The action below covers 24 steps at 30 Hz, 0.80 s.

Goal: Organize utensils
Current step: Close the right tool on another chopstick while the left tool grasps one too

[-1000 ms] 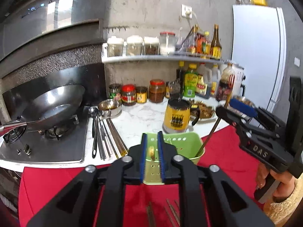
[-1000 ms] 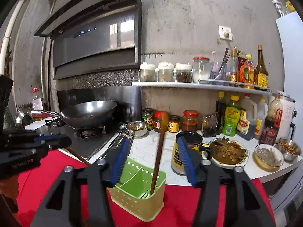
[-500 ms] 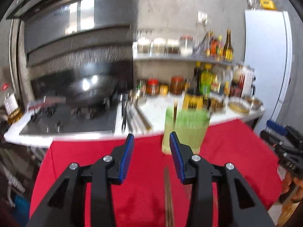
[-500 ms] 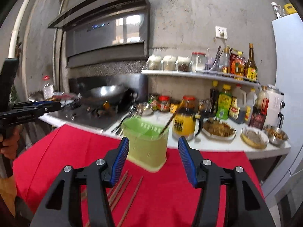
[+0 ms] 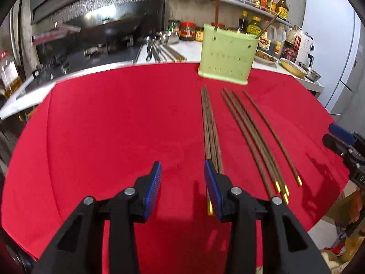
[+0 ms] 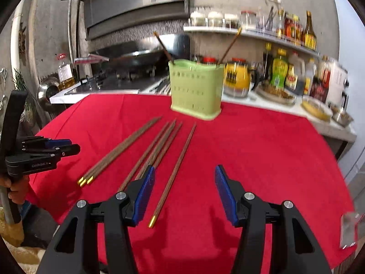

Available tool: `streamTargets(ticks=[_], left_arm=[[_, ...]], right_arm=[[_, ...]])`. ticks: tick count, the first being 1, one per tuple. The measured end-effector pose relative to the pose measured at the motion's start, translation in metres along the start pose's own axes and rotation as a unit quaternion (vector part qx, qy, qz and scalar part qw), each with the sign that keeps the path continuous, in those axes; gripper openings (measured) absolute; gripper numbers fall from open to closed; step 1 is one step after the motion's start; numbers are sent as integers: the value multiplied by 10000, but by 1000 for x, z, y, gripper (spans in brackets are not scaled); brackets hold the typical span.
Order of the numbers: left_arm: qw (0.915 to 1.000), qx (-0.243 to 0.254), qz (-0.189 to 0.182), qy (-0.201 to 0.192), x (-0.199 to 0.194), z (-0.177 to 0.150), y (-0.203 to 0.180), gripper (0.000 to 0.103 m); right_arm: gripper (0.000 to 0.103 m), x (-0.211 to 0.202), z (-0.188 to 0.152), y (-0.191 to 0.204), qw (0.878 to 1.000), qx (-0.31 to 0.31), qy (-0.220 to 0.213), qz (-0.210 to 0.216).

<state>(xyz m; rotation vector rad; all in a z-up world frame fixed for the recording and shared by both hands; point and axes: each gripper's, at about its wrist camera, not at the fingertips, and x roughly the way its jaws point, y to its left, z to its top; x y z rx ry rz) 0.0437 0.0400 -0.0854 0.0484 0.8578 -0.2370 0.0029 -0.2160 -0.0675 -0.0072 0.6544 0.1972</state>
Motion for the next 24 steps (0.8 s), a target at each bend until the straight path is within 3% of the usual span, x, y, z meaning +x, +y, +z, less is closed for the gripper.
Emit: streamTargets(ticks=[8,13,14,16,18,24], left_arm=[[9995,-113,155,247,5,-14,7,38],[9993,90,254,259,11,-15,-2,38],[9994,101,221,253,13,-14,-2,38],[9995,80,192,249,16,-12,0,38],[9996,56,177,226,18,-10,1,38],[9997,3,160,158,19,-7,4,38]], right_arm=[[56,27,-16,2,9988,204,451,-43],[54,41,-16,8,9982,169,567,-35],[50,44,-16,9,9982,168,581,-25],[32,49,-16,11,9981,158,601,-45],[24,53,-15,13,9979,140,626,-41],[19,66,-10,21,9978,46,668,-18]])
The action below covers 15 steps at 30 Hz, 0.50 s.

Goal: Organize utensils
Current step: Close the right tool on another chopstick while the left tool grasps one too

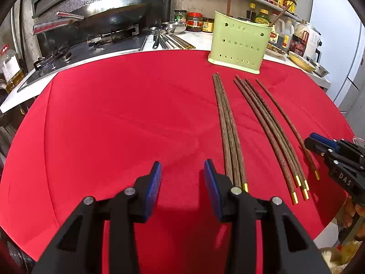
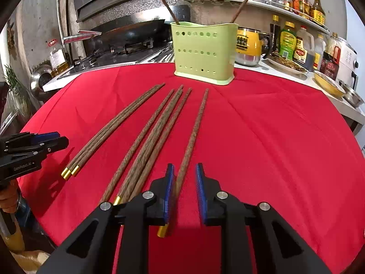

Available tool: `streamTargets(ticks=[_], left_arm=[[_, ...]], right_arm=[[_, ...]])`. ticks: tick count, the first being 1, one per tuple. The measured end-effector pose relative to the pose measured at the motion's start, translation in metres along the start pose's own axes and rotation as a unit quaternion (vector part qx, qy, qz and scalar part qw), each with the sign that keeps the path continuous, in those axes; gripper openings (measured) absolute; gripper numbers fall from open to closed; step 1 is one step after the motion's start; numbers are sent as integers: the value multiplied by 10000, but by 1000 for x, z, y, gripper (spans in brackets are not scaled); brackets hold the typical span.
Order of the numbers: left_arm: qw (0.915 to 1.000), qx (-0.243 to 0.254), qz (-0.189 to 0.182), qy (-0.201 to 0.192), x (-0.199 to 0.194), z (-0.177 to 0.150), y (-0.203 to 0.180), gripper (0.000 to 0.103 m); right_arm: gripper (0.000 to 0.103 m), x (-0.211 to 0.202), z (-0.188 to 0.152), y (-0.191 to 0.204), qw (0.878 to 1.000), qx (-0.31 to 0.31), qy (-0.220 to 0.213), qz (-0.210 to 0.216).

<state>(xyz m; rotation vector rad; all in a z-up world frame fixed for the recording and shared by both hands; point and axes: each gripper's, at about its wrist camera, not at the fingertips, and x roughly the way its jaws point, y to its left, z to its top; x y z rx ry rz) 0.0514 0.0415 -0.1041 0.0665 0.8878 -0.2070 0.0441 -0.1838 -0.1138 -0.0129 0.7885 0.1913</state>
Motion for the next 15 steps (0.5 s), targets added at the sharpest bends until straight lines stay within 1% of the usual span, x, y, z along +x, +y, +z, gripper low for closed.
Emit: streamTargets(ticks=[2,6,8,12,15], left_arm=[[10000,12,-78,1,0,0,-1,38],[9992,96,-393,41,2,0,-6,38],[9990,129,-420,74,5,1,-10,38],[9985,225,-491,111,9,3,-18,38],[9984,303,-461,142,12,6,-24,33]], right_arm=[[19,4,-1,2,10000,-37,48,-49],[16,5,-4,-1,9998,-54,97,-183],[11,4,-5,-8,9993,-5,114,-362],[8,1,-7,-26,9983,193,133,-536],[8,-2,-10,-36,9980,324,136,-527]])
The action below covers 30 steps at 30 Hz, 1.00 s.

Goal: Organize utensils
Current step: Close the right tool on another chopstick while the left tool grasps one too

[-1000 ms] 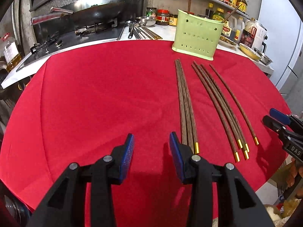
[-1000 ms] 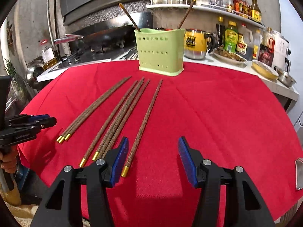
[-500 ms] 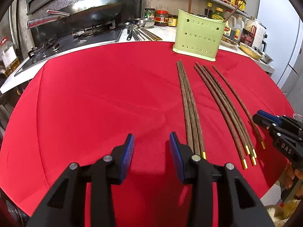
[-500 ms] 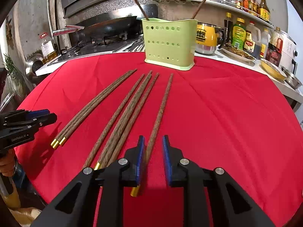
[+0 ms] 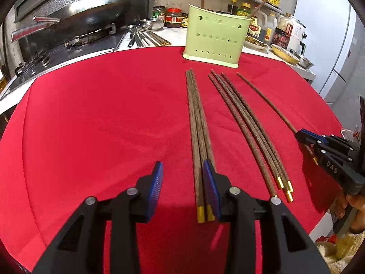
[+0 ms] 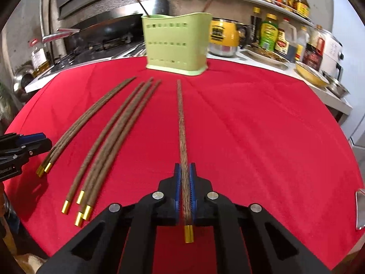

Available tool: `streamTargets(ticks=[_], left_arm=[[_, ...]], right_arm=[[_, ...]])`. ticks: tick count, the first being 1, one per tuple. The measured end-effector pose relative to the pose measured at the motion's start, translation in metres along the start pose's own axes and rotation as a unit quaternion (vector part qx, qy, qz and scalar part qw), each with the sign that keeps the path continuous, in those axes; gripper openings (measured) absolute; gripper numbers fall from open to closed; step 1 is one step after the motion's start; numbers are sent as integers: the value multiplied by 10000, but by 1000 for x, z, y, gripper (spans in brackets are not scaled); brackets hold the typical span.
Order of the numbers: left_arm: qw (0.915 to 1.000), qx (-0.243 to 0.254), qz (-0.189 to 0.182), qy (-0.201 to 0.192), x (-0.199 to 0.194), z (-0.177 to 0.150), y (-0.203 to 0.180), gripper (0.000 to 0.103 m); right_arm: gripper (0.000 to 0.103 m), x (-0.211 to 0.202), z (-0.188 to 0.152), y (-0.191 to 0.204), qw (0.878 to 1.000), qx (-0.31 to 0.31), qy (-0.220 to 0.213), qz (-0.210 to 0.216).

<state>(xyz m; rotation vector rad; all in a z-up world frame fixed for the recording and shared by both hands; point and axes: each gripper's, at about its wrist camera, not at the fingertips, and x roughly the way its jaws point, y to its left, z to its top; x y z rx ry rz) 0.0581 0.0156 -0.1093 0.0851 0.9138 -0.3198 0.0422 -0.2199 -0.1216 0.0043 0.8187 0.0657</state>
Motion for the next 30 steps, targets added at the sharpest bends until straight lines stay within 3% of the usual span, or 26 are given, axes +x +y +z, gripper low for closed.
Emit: streamTargets(ticks=[2,5,12,14,18,22,30], left_arm=[[10000,59,34,62,4,2,-4,24],[9997,175,121,117,7,4,-9,19],[9983,428,339,182,12,3,-16,19],[9987,281,369,201,12,5,-7,19],[9985,-497,-116,209,3,4,29,19],[9954,-802,-514,83,-10,-4,43,19],[9995,84,298,93,-10,-20,10,19]], right_arm=[[8,-1,-1,-3,10000,39,-6,26],[8,-2,-2,-4,10000,43,-17,70],[8,-2,-3,-5,9999,29,-33,129],[9,-3,-3,-8,9999,60,-33,153],[10,-7,-8,-16,9991,172,-33,374],[27,-12,-14,-20,9980,200,-97,591],[29,-25,-30,-12,9985,-160,-274,443]])
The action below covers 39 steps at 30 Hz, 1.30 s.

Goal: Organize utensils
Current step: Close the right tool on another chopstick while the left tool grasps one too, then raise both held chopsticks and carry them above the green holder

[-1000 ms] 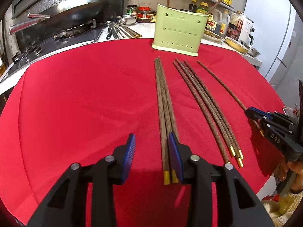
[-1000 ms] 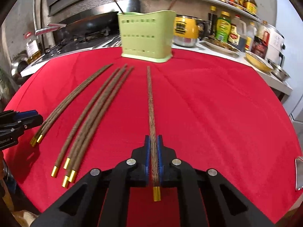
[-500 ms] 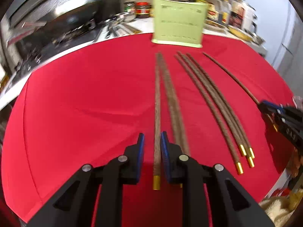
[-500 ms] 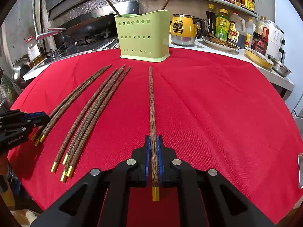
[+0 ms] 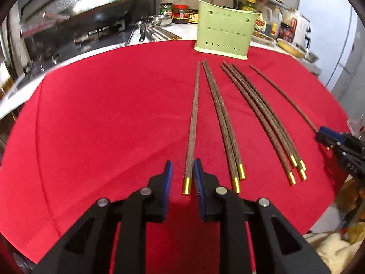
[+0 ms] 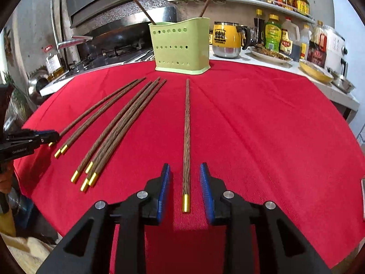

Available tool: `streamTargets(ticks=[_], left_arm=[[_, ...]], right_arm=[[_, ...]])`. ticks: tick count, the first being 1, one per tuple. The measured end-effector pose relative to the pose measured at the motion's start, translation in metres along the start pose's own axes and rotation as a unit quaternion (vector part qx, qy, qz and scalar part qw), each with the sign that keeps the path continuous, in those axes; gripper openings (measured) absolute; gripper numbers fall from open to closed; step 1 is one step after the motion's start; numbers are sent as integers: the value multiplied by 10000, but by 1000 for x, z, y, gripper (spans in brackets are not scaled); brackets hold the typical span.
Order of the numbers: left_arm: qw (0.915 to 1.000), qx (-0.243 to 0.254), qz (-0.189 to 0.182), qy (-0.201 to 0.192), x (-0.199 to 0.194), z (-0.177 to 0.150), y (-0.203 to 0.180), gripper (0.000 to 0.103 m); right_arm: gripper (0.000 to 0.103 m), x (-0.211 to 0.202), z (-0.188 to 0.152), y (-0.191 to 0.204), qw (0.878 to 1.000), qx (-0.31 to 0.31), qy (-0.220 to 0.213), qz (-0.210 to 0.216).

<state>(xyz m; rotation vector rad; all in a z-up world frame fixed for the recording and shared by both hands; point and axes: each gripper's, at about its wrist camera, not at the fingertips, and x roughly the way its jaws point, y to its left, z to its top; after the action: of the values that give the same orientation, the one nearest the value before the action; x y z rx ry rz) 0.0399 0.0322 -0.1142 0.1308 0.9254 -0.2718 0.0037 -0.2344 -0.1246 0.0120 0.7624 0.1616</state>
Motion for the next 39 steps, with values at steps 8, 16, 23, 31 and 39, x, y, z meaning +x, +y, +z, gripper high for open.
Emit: streamTargets(ticks=[8,16,23,31,39], left_arm=[[9987,376,345,44,-3,-5,-19,19],[9981,331,514,46,-6,-9,-19,19],[9971,517,542,-91,-6,-11,-28,7],[9957,148,144,-905,-50,11,-15,7],[9772,-192,13,-2114,-123,53,7,7]], right_arm=[[27,-7,-10,0,9999,-63,-130,-78],[23,-13,-17,3,9996,-137,-196,-130],[7,-12,-15,1,9996,32,-214,-192],[7,-39,9,-5,9979,201,-598,-149],[7,-89,63,-11,9896,247,-1419,52]])
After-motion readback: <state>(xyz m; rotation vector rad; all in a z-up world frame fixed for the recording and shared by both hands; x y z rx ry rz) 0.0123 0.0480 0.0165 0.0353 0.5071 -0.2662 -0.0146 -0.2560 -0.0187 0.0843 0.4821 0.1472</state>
